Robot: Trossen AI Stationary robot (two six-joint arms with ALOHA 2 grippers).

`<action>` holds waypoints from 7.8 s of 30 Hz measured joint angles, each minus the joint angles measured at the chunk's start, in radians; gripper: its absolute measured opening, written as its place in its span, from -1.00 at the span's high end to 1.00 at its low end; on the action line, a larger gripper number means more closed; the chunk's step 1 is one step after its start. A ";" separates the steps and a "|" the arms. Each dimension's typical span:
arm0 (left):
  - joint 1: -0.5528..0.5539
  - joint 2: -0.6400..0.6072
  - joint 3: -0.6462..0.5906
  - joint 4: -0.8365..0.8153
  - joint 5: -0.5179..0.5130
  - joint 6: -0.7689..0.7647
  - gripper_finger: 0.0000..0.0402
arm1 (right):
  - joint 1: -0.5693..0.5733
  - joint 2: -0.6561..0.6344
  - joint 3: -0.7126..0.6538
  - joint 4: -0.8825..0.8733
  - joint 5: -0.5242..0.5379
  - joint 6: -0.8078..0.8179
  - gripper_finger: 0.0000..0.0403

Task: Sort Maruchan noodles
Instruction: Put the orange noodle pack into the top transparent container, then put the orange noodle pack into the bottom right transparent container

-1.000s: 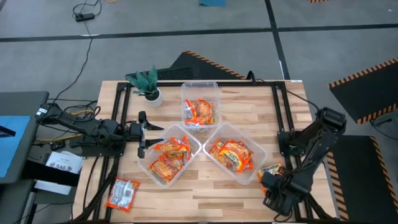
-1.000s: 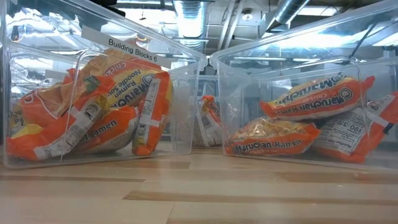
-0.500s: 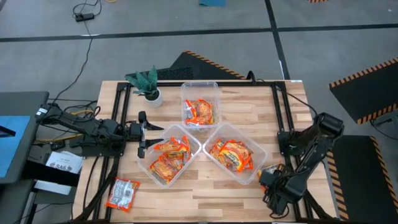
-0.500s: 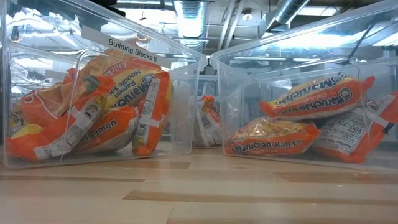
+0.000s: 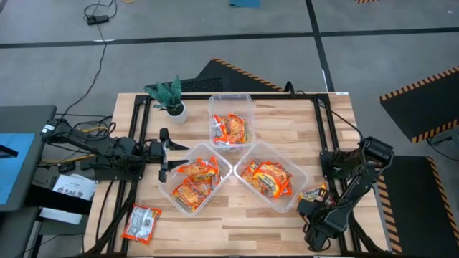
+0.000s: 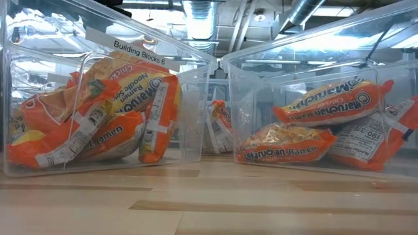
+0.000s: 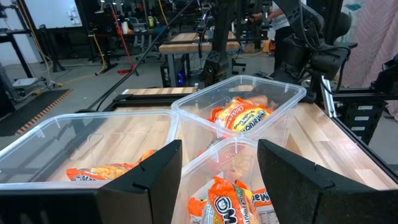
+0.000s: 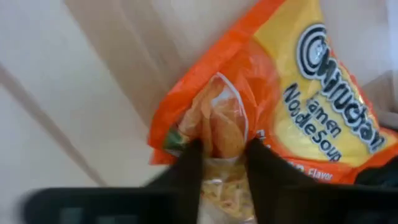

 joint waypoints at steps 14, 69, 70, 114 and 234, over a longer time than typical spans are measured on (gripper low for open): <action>0.000 0.000 0.000 0.000 0.000 0.002 0.01 | 0.002 -0.161 0.060 0.018 -0.002 -0.101 0.97; 0.000 -0.001 0.000 0.028 -0.079 0.061 0.01 | -1.241 -0.136 0.054 1.201 0.212 -1.485 0.85; 0.000 -0.001 0.000 0.024 -0.079 0.050 0.01 | -1.248 -0.126 0.054 1.199 0.216 -1.477 0.80; -0.754 1.059 0.939 -1.430 0.281 -1.349 0.01 | -1.022 -0.449 0.055 0.697 0.459 -1.446 -0.21; 0.334 1.395 0.887 0.353 0.681 0.083 0.99 | -0.855 -0.740 0.055 0.574 0.592 -1.499 -0.21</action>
